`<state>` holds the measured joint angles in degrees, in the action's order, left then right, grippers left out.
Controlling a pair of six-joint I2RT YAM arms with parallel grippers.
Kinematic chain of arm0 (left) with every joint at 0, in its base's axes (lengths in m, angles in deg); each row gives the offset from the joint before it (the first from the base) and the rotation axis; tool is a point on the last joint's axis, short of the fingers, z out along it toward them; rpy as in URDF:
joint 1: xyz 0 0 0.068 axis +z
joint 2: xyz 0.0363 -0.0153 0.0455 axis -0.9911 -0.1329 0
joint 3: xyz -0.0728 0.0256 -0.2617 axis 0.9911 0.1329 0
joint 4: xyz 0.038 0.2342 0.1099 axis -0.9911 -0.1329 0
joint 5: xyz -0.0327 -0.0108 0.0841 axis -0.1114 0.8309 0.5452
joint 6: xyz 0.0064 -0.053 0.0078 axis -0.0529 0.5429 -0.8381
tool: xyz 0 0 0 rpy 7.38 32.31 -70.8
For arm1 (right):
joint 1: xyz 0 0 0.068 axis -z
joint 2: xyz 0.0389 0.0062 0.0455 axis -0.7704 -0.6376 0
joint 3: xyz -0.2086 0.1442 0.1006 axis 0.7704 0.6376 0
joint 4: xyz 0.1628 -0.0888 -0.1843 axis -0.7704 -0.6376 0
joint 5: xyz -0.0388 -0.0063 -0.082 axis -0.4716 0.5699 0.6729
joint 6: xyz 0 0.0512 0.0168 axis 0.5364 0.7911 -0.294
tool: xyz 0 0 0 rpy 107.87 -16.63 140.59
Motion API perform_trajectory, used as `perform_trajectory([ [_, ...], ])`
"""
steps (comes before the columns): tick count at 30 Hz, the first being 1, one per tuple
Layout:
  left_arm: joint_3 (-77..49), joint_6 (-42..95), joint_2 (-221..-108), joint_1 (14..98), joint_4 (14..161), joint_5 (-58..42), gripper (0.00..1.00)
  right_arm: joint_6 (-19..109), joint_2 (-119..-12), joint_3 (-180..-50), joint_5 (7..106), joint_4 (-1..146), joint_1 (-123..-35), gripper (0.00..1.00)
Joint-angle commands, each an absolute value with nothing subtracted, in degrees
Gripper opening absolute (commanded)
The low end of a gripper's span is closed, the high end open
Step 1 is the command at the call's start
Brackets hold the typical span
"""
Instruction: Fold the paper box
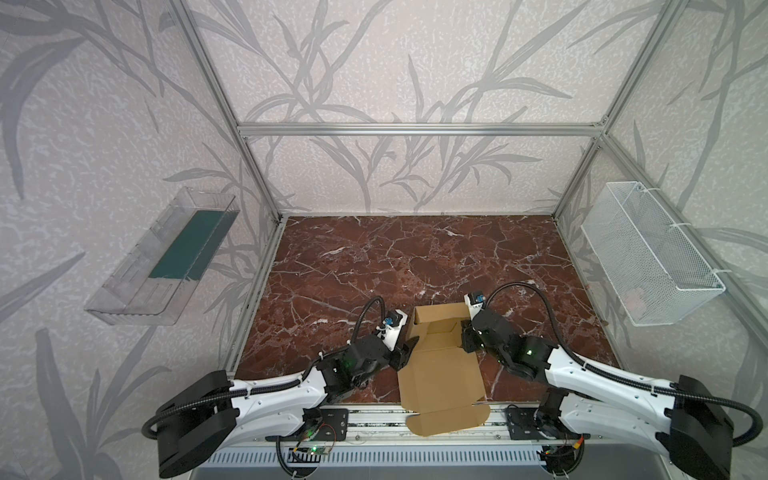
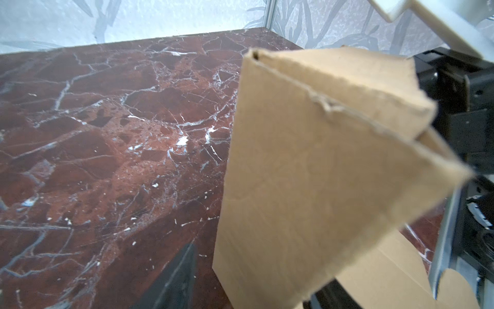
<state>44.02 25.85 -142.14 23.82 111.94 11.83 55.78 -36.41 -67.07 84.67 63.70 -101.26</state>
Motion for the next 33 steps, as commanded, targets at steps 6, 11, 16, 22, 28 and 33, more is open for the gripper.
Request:
perform_trajectory([
  [6,40.48,26.37,-145.55,22.88,111.93,20.32,0.57,57.82,-36.21,-68.46,84.43,61.06,-101.52,0.0],
  [11,37.69,25.52,-148.99,21.74,111.36,23.18,0.55,58.6,-37.1,-69.33,84.96,60.04,-101.91,0.0],
  [16,35.77,24.81,-151.41,21.15,111.17,24.74,0.52,59.31,-36.76,-69.93,85.48,58.91,-102.31,0.0],
  [22,34.13,24.09,-153.64,19.39,110.2,28.38,0.48,59.98,-36.84,-70.81,85.71,57.44,-102.92,0.0],
  [28,32.44,22.9,-155.8,16.78,109.27,33.7,0.4,60.64,-37.0,-71.32,86.06,56.82,-103.56,0.0],
  [33,30.68,21.72,-157.17,14.91,108.37,38.44,0.3,60.91,-37.37,-71.87,86.84,56.4,-104.35,0.0],
])
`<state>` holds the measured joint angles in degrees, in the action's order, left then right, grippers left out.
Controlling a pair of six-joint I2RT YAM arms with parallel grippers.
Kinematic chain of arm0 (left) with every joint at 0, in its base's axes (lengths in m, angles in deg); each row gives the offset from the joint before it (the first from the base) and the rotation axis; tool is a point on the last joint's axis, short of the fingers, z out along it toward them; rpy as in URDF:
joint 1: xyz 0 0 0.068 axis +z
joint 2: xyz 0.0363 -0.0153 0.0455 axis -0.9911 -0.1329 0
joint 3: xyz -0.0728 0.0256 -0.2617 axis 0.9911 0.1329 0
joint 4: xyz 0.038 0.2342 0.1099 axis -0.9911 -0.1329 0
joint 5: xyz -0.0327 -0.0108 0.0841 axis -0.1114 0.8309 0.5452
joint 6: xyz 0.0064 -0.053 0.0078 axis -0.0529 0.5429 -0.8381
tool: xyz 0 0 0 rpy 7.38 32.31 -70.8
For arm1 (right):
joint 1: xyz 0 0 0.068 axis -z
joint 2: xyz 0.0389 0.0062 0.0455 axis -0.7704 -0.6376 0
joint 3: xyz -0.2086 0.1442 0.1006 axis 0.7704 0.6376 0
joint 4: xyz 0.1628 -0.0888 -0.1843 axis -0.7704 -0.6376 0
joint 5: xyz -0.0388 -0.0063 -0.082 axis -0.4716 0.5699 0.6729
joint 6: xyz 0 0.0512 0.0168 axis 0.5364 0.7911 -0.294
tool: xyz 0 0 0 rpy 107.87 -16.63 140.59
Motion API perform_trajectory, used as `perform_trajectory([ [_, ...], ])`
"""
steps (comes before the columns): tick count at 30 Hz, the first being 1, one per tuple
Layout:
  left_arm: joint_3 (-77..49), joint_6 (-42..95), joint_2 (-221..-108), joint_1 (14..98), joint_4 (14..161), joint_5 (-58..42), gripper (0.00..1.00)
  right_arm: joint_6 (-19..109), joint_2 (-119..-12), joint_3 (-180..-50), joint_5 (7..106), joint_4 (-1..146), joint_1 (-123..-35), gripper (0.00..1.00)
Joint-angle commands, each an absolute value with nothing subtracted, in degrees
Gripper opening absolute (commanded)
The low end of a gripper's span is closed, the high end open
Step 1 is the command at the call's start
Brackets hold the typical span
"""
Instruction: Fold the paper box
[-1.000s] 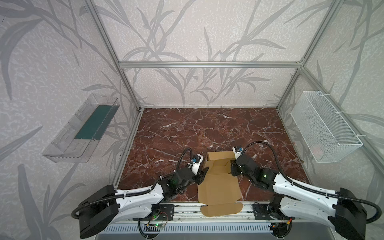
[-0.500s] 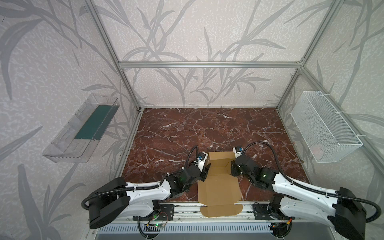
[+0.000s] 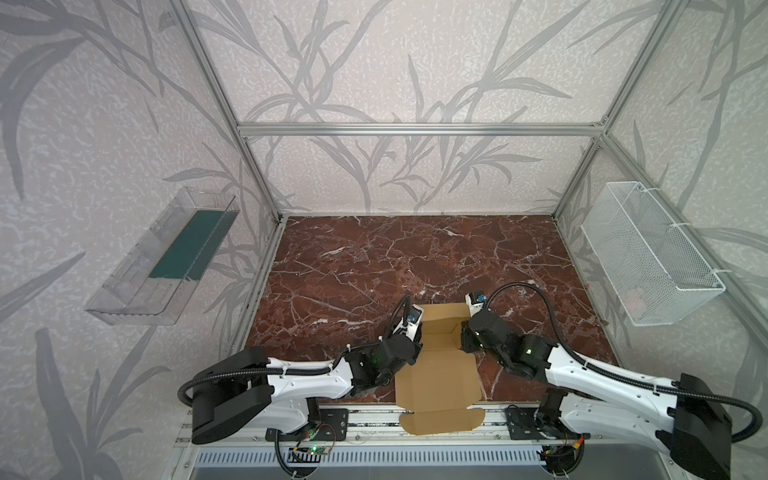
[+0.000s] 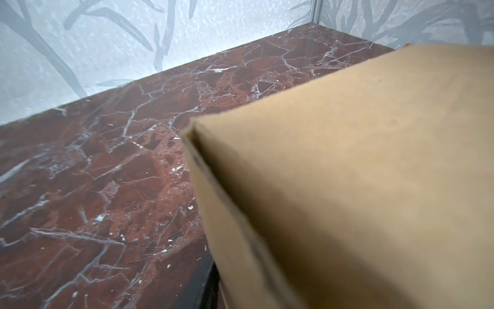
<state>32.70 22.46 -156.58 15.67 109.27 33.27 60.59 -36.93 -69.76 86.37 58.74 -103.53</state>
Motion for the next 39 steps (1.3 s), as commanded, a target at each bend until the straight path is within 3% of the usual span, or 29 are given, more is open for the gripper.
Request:
perform_trajectory([
  [1,30.31,21.7,-157.2,14.66,108.02,39.33,0.28,61.04,-37.37,-71.89,86.96,56.24,-104.44,0.0],
  [14,27.59,22.21,-160.43,12.87,105.99,45.55,0.11,63.51,-37.61,-72.35,87.0,56.07,-106.48,0.0],
  [19,25.66,21.22,-162.65,11.84,106.31,49.4,0.0,65.94,-38.25,-73.5,87.59,54.97,-107.53,0.0],
  [27,23.57,25.49,-163.32,10.96,102.88,53.06,0.0,67.04,-37.57,-72.78,86.99,55.3,-107.62,0.01],
  [39,21.59,27.77,-163.33,9.77,99.4,55.26,0.0,67.31,-37.28,-72.0,87.01,55.99,-107.62,0.16],
])
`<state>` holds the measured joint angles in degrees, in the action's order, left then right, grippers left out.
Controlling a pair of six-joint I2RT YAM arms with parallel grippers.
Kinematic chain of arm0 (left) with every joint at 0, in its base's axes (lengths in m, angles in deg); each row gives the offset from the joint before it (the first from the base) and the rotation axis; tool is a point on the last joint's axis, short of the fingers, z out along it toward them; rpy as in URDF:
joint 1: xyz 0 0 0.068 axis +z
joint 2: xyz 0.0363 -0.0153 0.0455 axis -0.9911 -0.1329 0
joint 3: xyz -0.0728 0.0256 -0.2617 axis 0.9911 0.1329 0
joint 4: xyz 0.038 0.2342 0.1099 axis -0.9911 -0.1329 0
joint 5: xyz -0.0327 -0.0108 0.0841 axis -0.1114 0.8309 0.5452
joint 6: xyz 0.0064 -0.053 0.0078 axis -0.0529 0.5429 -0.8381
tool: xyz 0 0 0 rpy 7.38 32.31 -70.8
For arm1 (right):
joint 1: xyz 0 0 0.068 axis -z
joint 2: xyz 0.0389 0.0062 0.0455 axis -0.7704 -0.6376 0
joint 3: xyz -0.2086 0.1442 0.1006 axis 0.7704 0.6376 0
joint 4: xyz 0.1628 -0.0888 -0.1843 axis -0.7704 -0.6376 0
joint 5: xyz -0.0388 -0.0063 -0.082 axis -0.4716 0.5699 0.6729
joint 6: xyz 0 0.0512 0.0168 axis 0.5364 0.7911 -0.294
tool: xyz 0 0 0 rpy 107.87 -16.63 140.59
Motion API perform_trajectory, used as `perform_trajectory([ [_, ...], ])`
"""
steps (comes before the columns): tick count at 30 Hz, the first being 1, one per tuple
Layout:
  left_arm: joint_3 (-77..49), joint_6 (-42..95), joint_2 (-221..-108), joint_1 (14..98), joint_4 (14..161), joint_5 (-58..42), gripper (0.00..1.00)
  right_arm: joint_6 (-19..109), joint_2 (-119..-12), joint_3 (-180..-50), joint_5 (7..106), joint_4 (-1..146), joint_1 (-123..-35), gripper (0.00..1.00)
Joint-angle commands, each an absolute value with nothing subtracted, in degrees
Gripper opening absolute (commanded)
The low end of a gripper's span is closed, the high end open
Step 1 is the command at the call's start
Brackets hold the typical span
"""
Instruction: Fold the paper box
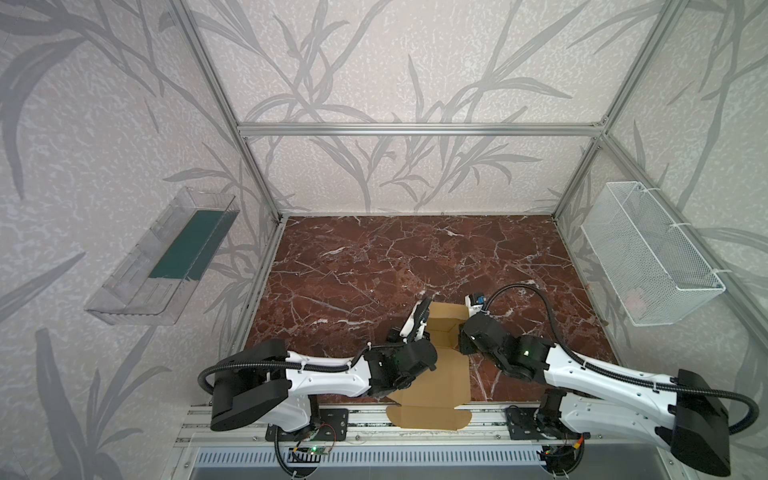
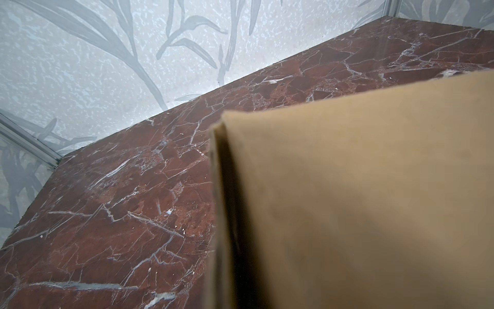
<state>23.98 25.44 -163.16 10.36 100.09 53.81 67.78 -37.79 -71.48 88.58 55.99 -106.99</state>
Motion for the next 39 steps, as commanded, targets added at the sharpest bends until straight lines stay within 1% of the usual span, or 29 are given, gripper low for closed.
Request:
perform_trajectory([
  [1,21.57,27.77,-163.28,9.75,99.25,55.36,0.0,67.32,-37.2,-71.9,87.02,55.95,-107.6,0.18],
  [8,20.74,28.44,-163.66,9.77,97.23,56.66,0.0,67.91,-36.42,-71.36,86.66,55.99,-107.68,0.23],
  [16,19.1,30.52,-163.99,9.77,93.33,59.01,0.0,68.97,-29.66,-69.18,85.5,54.01,-107.61,0.38],
  [21,18.22,31.59,-163.84,9.77,91.41,59.88,0.0,69.59,-22.15,-67.69,85.84,49.36,-107.65,0.44],
  [28,19.17,33.89,-162.08,10.01,89.71,60.18,0.0,68.81,-7.53,-69.88,89.27,36.62,-107.65,0.46],
  [30,20.35,34.76,-160.46,10.16,89.98,58.64,0.0,67.44,-4.27,-72.11,91.52,32.83,-107.61,0.47],
  [33,23.32,35.77,-156.57,10.37,92.31,55.17,0.0,64.88,-2.11,-75.7,94.31,28.81,-107.57,0.49],
  [36,27.81,34.24,-150.56,10.47,98.17,46.92,0.0,61.38,-2.92,-78.95,97.44,26.56,-107.39,0.53],
  [39,29.95,33.51,-144.95,10.56,99.1,38.46,0.0,58.66,-4.24,-81.45,98.04,26.96,-106.49,0.57],
])
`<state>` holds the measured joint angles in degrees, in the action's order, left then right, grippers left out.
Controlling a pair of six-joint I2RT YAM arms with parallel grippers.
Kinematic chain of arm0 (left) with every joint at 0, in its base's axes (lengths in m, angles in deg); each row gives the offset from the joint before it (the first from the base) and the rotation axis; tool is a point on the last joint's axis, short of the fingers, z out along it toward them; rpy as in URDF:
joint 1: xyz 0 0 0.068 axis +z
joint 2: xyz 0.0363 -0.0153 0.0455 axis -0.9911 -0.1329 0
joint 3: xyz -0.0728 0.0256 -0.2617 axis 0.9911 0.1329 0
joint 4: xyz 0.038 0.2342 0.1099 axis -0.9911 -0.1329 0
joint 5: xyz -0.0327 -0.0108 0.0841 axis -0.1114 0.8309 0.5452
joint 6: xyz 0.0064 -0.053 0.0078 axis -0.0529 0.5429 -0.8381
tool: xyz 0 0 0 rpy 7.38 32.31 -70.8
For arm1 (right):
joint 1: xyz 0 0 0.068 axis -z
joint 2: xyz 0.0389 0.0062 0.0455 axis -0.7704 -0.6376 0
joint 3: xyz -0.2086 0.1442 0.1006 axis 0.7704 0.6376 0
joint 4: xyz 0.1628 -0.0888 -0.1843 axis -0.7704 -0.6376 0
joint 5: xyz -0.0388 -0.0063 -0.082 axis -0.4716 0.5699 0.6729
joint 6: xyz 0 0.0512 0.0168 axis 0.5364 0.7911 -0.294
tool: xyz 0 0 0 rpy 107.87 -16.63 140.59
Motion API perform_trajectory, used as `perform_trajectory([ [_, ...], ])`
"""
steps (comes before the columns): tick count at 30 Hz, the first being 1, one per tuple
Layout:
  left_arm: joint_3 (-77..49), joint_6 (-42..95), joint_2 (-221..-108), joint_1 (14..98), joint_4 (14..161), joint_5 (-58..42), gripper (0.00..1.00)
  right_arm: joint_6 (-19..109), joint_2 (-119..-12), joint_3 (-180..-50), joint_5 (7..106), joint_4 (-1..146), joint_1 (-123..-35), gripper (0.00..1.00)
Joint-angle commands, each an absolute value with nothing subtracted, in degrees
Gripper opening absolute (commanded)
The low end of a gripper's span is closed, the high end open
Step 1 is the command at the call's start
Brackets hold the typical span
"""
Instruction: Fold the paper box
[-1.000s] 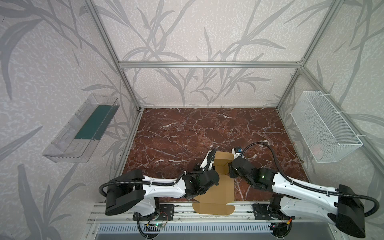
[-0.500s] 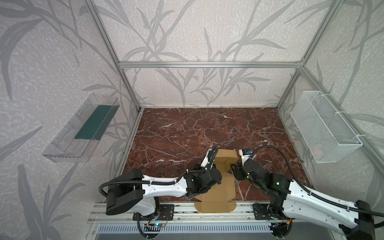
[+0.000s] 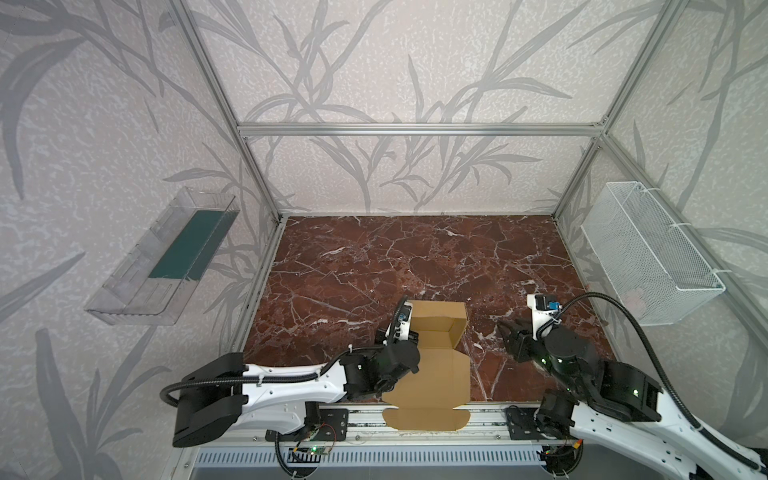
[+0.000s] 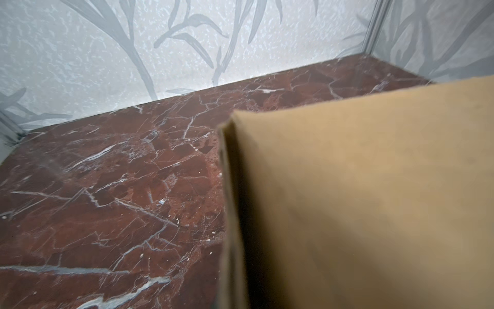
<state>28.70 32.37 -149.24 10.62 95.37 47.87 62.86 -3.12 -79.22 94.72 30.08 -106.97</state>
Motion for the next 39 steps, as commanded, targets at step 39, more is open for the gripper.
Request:
perform_trajectory([
  [39,23.68,39.7,-137.59,10.73,75.23,40.98,0.0,56.25,4.8,-70.43,54.41,36.79,-88.1,0.66],
])
